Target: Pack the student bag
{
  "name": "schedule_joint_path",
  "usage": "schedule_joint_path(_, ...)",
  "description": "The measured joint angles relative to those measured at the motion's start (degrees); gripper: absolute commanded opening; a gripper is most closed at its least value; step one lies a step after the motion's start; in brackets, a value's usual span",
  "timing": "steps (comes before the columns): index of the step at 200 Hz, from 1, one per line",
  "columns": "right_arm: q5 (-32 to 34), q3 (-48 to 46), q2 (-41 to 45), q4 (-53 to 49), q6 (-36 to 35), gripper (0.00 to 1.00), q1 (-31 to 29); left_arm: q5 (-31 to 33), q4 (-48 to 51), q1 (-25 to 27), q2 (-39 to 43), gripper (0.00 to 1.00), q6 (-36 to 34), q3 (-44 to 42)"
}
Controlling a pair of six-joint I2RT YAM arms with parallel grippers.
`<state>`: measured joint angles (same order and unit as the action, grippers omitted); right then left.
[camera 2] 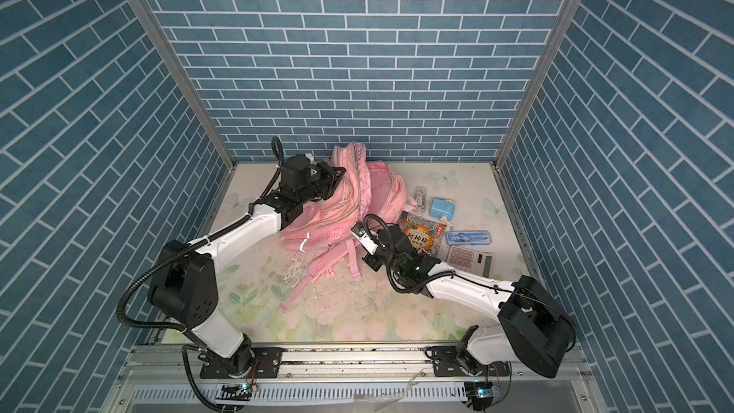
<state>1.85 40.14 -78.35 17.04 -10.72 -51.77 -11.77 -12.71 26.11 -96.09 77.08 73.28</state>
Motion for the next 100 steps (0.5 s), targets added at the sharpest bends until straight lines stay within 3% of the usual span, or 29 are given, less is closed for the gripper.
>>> schedule_joint_path(100, 0.2, 7.0, -12.0, 1.6, 0.2, 0.00, -3.0, 4.5, 0.4, 1.2, -3.8, 0.00, 1.3, 8.0)
